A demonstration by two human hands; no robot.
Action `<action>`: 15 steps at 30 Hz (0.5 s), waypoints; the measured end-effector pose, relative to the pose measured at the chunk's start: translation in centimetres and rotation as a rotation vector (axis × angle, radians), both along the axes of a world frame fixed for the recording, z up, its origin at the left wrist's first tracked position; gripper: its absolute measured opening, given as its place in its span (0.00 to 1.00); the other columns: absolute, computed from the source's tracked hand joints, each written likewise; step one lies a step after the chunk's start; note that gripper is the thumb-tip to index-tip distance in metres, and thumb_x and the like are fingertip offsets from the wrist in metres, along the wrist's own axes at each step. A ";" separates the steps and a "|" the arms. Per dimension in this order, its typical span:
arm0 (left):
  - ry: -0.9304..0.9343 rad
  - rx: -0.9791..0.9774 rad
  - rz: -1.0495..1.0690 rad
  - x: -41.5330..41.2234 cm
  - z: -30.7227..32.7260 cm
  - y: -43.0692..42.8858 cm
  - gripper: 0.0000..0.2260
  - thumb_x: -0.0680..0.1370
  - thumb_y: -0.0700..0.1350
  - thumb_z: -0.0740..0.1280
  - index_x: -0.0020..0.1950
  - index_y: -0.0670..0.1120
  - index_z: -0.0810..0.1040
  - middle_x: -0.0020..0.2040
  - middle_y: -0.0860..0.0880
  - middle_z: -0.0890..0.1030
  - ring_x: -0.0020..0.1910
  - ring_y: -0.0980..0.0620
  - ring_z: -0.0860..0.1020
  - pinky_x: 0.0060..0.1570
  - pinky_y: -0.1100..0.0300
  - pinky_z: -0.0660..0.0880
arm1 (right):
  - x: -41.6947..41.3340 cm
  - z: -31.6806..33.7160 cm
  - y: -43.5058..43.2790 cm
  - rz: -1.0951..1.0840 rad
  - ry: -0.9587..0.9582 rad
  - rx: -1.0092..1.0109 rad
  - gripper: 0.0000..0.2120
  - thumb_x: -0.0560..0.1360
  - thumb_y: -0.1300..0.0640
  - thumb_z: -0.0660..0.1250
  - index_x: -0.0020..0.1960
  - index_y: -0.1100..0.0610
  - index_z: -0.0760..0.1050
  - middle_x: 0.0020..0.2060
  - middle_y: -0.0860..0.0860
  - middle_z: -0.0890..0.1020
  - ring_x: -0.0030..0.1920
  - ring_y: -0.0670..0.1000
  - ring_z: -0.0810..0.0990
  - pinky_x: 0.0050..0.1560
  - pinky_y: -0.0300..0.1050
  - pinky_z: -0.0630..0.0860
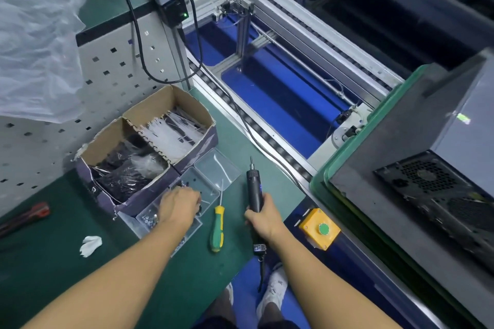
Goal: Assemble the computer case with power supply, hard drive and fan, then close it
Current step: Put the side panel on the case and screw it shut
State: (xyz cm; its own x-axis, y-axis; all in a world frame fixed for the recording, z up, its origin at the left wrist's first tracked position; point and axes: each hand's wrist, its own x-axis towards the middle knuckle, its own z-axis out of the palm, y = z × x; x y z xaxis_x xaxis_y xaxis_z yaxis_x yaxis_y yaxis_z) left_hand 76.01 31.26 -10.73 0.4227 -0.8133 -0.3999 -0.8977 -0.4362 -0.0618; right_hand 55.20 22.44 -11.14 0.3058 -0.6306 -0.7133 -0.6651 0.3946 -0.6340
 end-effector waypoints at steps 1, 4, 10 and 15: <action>-0.014 -0.005 -0.041 -0.1 -0.1 0.1 0.07 0.79 0.46 0.66 0.54 0.54 0.81 0.50 0.54 0.82 0.48 0.54 0.78 0.46 0.60 0.74 | -0.1 0.1 0.0 -0.002 -0.006 0.009 0.22 0.75 0.60 0.68 0.64 0.51 0.63 0.51 0.60 0.81 0.36 0.50 0.81 0.32 0.39 0.78; -0.018 -0.024 -0.117 -0.1 -0.7 0.5 0.06 0.79 0.47 0.65 0.53 0.54 0.80 0.50 0.54 0.80 0.49 0.53 0.77 0.47 0.59 0.71 | -0.5 0.3 -0.2 0.004 -0.038 0.027 0.22 0.75 0.60 0.68 0.64 0.50 0.62 0.50 0.57 0.81 0.35 0.48 0.81 0.31 0.36 0.77; 0.543 -0.452 0.433 0.4 -0.4 -0.2 0.01 0.74 0.42 0.72 0.42 0.46 0.81 0.40 0.53 0.82 0.41 0.52 0.80 0.43 0.57 0.76 | -0.8 1.1 -1.2 -0.023 -0.175 0.042 0.27 0.73 0.60 0.70 0.69 0.53 0.64 0.55 0.56 0.80 0.37 0.48 0.82 0.41 0.45 0.82; 1.392 -0.712 1.009 0.4 2.8 -5.4 0.02 0.77 0.34 0.69 0.47 0.40 0.77 0.39 0.45 0.84 0.41 0.48 0.82 0.45 0.54 0.80 | -2.1 3.5 -3.3 -0.036 -0.326 0.072 0.33 0.67 0.56 0.74 0.69 0.52 0.65 0.58 0.58 0.79 0.38 0.54 0.82 0.52 0.62 0.82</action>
